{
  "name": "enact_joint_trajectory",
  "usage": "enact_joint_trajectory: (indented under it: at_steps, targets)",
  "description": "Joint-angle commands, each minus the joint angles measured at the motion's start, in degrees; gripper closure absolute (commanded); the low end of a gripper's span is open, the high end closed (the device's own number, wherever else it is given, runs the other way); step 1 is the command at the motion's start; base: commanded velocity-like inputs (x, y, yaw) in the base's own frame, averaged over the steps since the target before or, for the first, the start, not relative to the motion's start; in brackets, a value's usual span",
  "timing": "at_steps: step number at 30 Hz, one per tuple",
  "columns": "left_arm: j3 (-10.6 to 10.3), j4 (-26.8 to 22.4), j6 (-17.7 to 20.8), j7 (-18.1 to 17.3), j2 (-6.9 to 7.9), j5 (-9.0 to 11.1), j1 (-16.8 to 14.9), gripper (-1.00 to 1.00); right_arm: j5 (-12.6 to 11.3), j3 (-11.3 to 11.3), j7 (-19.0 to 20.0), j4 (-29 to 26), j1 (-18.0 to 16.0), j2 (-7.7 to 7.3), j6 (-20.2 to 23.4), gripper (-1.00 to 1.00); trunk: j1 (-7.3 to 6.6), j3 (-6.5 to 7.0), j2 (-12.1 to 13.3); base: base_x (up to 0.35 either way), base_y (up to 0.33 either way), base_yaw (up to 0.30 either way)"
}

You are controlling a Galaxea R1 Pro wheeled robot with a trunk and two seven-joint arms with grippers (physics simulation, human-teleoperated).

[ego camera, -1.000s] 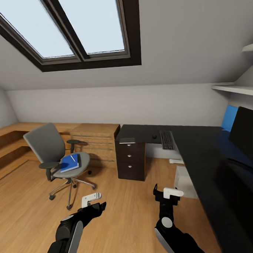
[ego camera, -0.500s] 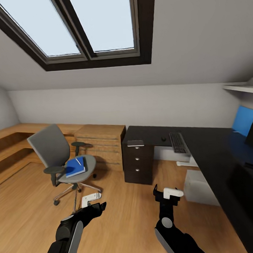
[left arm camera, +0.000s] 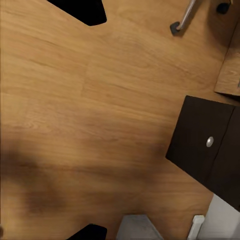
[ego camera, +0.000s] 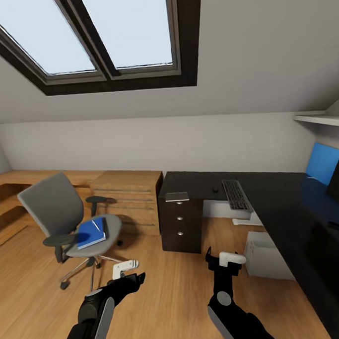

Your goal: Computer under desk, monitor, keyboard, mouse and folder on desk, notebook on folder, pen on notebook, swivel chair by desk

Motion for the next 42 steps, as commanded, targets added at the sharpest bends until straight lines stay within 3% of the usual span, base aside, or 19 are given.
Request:
enact_joint_trajectory:
  at_steps: [1, 12, 24, 33, 40, 42]
  targets:
    - [-0.04, -0.06, 0.26, 0.37, 0.02, 0.55, -0.04, -1.0, -0.63, 0.28, -0.23, 0.01, -0.07, -0.03, -0.36, -1.0, 0.02, -0.07, -0.05, 0.257, 0.0, -0.029]
    - [-0.08, 0.0, 0.26, 0.37, 0.03, 0.63, -0.04, -1.0, -0.51, 0.44, -0.22, 0.95, -0.07, 0.03, -3.26, -1.0, 0.02, -0.02, -0.05, 0.283, 0.0, -0.011]
    - [0.23, -1.99, -0.78, 0.37, 0.03, 0.63, -0.04, -1.0, -0.67, 0.23, 1.4, 1.65, -0.07, -0.08, -3.61, -1.0, 0.02, 0.81, -0.05, 0.023, 0.0, -0.202]
    - [0.36, -2.6, -1.39, 0.37, 0.03, 0.72, -0.04, -1.0, -1.21, -0.19, 9.97, 4.91, -0.07, -0.11, -5.13, -1.0, 0.02, 1.32, -0.05, 0.07, 0.069, -0.216]
    - [0.65, -2.64, -1.4, 0.3, 0.1, 0.72, -0.04, -1.0, -1.3, 0.12, 10.83, 5.19, -0.07, 0.04, -8.64, -1.0, 0.02, 1.4, -0.05, 0.229, 0.22, -0.048]
    - [0.69, -2.64, -1.35, 0.29, 0.11, 0.72, -0.04, -1.0, -2.8, -0.42, 11.05, 5.22, -0.07, 0.01, -9.2, -1.0, 0.02, 1.41, -0.05, 0.247, 0.236, -0.006]
